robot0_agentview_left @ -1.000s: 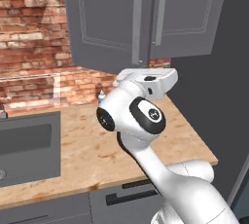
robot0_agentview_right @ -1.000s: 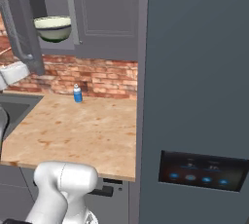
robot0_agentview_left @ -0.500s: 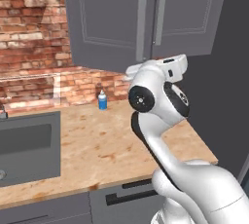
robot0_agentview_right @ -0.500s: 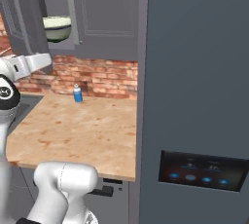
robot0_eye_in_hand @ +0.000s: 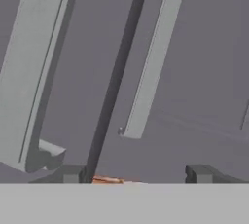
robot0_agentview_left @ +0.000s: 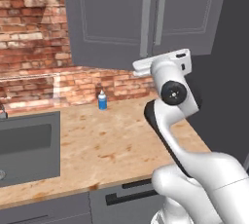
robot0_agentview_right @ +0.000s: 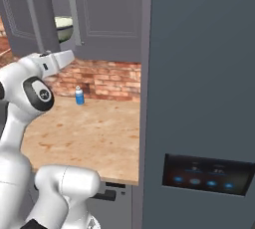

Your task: Pick the mug and place it in the sink. Pick the bowl and place it in the open cabinet and then close the cabinet.

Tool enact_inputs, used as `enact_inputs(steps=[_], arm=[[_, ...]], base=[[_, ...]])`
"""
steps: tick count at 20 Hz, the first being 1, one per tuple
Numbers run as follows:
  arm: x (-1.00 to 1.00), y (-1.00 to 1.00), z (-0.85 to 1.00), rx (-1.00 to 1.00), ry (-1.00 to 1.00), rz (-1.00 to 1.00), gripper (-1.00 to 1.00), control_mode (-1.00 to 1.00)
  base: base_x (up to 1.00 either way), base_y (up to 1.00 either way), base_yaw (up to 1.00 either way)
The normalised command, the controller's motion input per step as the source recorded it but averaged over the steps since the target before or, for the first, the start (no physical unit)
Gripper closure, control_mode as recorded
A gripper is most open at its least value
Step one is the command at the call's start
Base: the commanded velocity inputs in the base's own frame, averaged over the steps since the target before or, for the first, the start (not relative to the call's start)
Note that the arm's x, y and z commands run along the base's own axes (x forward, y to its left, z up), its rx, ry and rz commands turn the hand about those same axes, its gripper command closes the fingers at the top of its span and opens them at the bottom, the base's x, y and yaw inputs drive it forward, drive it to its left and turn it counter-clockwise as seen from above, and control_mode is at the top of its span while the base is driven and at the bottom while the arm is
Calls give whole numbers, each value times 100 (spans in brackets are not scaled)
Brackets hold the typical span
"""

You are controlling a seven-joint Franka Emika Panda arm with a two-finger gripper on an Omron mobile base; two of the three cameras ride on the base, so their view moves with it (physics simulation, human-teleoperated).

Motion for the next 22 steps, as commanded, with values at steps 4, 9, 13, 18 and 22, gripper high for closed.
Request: enact_inputs(steps=[4, 9, 13, 18, 22], arm=[[46, 0, -21, 1, -30, 12, -100, -100], [72, 8, -24, 5, -11, 14, -100, -100], [87, 25, -25, 16, -1, 14, -100, -100], [99, 28, -21, 26, 0, 15, -100, -100], [100, 33, -32, 32, 2, 13, -100, -100]], base=[[0, 0, 0], [0, 0, 0], [0, 0, 0], [0, 0, 0], [0, 0, 0]])
